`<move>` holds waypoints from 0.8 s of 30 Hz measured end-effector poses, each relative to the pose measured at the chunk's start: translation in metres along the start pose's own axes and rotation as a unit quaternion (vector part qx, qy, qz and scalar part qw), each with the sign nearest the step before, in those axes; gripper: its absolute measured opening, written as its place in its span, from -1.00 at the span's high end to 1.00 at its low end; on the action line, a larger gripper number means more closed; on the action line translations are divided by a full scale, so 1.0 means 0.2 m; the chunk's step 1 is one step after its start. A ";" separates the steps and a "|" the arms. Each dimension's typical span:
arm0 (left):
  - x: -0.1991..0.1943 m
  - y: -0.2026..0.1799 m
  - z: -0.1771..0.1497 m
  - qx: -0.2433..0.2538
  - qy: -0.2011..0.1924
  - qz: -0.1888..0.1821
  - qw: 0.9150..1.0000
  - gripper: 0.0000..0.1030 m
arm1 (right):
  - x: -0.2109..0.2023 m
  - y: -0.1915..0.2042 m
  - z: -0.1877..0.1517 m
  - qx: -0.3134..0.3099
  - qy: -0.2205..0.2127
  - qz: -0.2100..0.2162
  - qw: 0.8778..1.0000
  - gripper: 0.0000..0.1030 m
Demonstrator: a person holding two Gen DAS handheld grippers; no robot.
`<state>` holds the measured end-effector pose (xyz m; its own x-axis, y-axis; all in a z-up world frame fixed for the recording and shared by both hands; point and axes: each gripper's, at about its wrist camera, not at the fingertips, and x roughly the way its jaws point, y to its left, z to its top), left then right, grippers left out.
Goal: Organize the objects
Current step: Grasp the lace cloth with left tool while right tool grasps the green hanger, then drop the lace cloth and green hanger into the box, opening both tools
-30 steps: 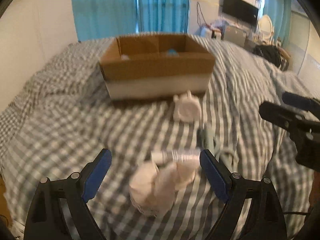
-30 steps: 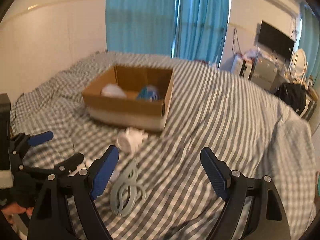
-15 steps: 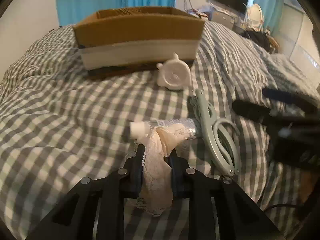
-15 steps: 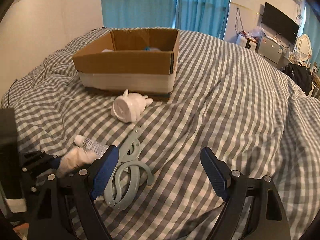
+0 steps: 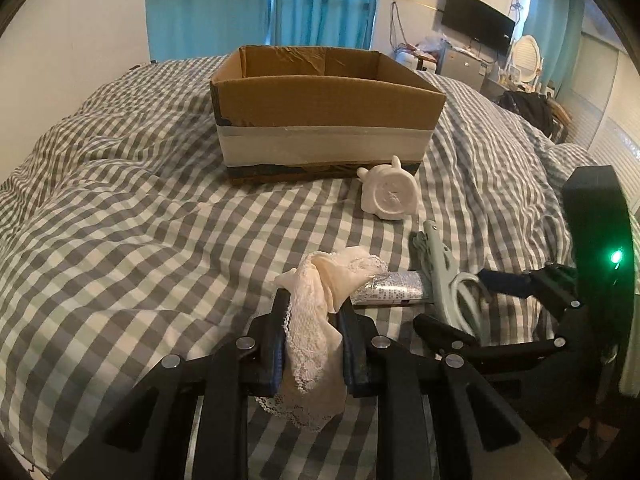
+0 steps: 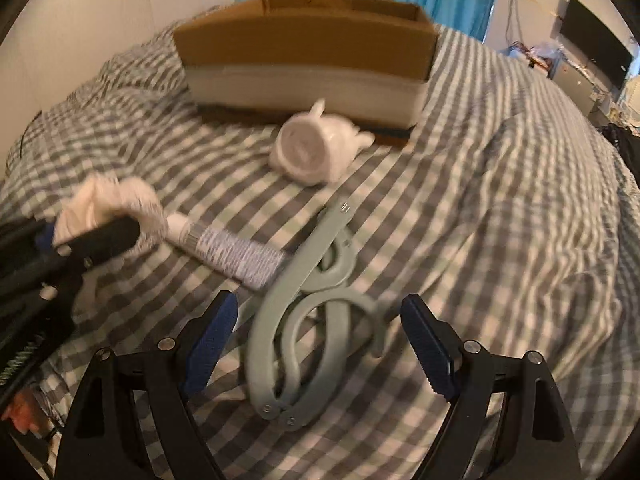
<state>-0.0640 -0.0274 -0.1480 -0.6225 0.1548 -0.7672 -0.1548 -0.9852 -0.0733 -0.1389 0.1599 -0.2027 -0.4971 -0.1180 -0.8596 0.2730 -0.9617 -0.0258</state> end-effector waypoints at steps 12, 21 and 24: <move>-0.06 -0.06 0.00 0.007 -0.008 -0.007 1.000 0.57 | -0.10 0.01 -0.04 -0.016 -0.011 -0.005 1.000 -0.35; -0.16 -0.08 0.11 0.010 -0.039 -0.007 0.999 0.57 | -0.35 -0.01 0.01 -0.018 -0.070 -0.007 0.997 -0.34; -0.17 -0.09 0.18 0.014 -0.049 -0.006 0.999 0.57 | -0.42 -0.02 0.06 -0.022 -0.088 -0.012 0.996 -0.34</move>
<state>-0.0675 -0.0119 -0.0972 -0.6920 0.1738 -0.7007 -0.1835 -0.9811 -0.0622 -0.1085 0.1705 -0.1238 -0.6393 -0.1406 -0.7560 0.2935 -0.9533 -0.0708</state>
